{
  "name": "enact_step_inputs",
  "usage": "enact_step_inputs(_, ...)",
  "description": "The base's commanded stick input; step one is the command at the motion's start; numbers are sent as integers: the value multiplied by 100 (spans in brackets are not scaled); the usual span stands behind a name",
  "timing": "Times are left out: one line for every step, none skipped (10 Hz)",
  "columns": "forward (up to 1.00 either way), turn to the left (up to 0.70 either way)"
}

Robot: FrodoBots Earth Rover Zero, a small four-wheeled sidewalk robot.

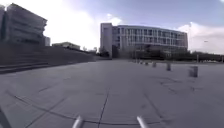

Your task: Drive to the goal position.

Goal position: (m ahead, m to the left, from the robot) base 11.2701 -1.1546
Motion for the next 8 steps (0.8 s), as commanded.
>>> enact_step_inputs(100, 0)
enact_step_inputs(100, 0)
enact_step_inputs(100, 0)
enact_step_inputs(100, 24)
enact_step_inputs(100, 27)
enact_step_inputs(100, 23)
enact_step_inputs(100, 0)
enact_step_inputs(100, 0)
